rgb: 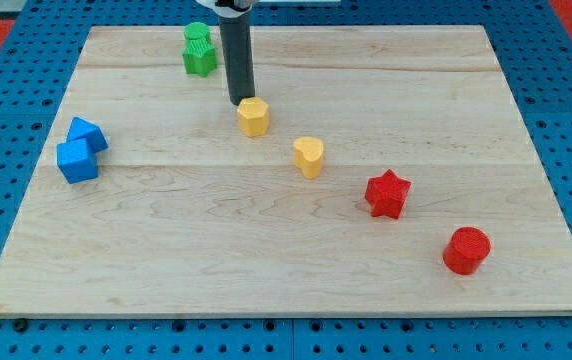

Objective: Move the green circle to the top left of the board

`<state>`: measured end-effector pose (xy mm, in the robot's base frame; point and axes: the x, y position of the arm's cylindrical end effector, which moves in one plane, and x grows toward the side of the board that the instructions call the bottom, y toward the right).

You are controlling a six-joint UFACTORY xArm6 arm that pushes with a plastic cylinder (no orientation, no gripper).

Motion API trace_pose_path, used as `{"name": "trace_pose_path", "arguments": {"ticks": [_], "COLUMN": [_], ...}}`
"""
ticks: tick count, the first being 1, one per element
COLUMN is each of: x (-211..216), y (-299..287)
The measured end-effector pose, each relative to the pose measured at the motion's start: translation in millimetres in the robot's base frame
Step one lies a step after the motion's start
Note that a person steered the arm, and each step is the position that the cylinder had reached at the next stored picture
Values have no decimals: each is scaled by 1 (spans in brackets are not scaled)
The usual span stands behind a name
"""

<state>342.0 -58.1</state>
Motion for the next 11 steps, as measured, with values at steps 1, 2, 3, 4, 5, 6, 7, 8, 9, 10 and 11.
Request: {"name": "trace_pose_path", "arguments": {"ticks": [1,2,3,4,5,6,7,8,9,10,11], "x": [3,-4,-49,-103,-139,-128,-114,-103,-98,-100,-109], "y": [0,-14,1,8,0,-33,-44,-46,-67,-80,-85]}}
